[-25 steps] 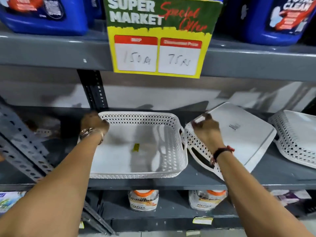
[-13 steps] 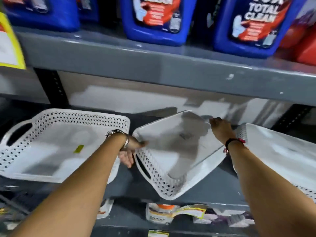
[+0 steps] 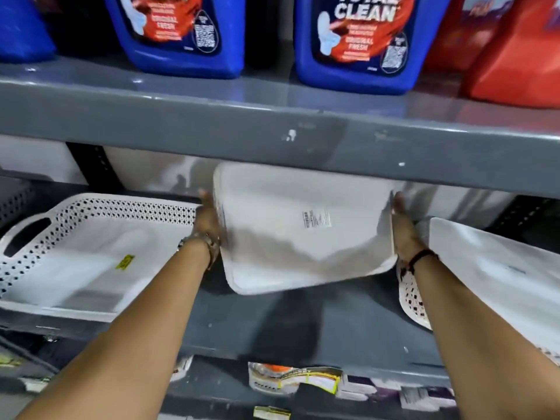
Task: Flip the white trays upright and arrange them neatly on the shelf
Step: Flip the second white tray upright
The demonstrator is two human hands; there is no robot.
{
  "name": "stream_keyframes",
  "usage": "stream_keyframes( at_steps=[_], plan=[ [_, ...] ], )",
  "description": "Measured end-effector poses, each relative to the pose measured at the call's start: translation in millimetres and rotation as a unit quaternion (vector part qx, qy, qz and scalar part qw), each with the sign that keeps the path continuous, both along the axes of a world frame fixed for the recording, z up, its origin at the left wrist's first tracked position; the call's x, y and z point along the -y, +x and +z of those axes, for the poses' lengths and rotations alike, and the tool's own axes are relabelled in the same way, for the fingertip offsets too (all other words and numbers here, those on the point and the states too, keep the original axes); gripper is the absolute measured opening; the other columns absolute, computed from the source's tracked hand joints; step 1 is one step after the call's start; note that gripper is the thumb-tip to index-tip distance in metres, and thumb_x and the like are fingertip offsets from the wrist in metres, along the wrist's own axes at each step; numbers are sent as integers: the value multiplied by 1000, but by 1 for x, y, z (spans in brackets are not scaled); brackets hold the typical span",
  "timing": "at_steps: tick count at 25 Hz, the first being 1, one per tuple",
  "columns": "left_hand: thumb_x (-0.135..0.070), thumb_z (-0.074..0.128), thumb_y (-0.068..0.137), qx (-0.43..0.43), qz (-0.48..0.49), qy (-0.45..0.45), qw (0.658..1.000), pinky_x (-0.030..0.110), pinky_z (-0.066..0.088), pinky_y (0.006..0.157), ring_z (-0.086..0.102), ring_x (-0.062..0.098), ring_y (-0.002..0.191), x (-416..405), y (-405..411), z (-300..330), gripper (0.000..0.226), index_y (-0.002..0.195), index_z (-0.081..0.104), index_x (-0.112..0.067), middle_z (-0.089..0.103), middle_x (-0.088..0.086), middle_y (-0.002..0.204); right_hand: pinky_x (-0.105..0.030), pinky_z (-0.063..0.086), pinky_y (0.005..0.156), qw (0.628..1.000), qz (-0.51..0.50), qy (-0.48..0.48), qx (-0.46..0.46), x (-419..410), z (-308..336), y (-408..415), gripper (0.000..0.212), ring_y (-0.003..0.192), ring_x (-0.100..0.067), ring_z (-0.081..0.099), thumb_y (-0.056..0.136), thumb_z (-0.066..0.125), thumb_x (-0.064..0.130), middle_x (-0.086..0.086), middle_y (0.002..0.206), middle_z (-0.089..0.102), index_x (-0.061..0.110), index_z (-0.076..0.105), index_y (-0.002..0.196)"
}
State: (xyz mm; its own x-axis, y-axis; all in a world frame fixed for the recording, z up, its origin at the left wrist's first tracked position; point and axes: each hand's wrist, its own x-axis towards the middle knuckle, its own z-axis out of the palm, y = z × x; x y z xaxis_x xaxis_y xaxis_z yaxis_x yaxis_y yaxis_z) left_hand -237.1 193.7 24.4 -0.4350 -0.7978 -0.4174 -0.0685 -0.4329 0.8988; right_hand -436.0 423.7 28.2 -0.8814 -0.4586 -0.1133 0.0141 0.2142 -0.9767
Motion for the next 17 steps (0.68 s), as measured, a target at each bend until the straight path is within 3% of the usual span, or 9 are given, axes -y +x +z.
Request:
stream_keyframes(
  at_steps=[2,3,5,8,10,12,13,15,17],
  plan=[
    [-67,27,85,-96,-6,39,995,42,34,110,41,27,135,11,2,6,75,140,41,-17,34,10,152,-19,52,70,991,-50,-123,13,-7,4,-6,35,91,-13,59,85,38,59,15,80,67,30,57,86],
    [-68,28,84,-103,-7,38,994,38,43,103,55,24,121,12,5,15,71,125,58,-19,48,10,141,-19,56,65,981,-23,-185,49,-17,12,-3,33,87,-14,64,78,53,56,12,78,72,26,63,87],
    [-57,25,91,-82,-70,64,992,31,57,69,71,28,73,9,11,18,64,79,72,-14,73,4,90,-25,58,57,953,43,-259,153,-38,22,11,47,70,-17,71,45,73,58,4,70,75,21,72,73],
    [-30,32,99,-44,-170,15,984,22,54,45,66,21,40,-7,27,6,58,62,72,-7,68,5,41,-23,58,55,968,110,-169,152,-65,-4,25,45,60,-17,71,40,83,40,-1,63,76,11,77,74],
    [-16,36,98,-8,-154,13,988,24,50,50,63,16,35,-2,31,-9,43,72,68,-5,63,0,33,-21,58,56,978,72,-103,167,-73,-21,25,37,59,-16,71,71,73,21,-3,64,76,0,68,101],
    [-14,35,99,45,-162,3,986,28,53,61,70,16,50,-5,32,-18,22,105,55,-7,72,4,48,-24,57,64,988,31,-28,149,-76,-37,23,32,71,-19,71,88,49,-3,-4,75,76,0,55,119],
    [-15,35,99,59,-171,7,983,30,57,76,75,19,75,-4,31,-26,26,120,50,-11,79,13,76,-30,54,75,991,22,9,133,-76,-43,25,39,86,-23,67,88,42,-10,-8,90,73,1,50,125],
    [-21,35,99,67,-182,27,981,40,34,112,48,29,131,-1,28,-36,42,139,40,-8,51,18,140,-38,43,93,993,13,66,101,-77,-54,27,49,112,-29,53,87,37,-17,-15,115,59,1,42,132],
    [-30,38,97,83,-204,28,975,44,22,119,29,31,142,0,25,-41,51,144,34,-10,32,12,153,-37,41,94,991,23,116,68,-77,-65,28,47,115,-29,50,87,37,-16,-13,116,54,2,44,129]
  ],
)
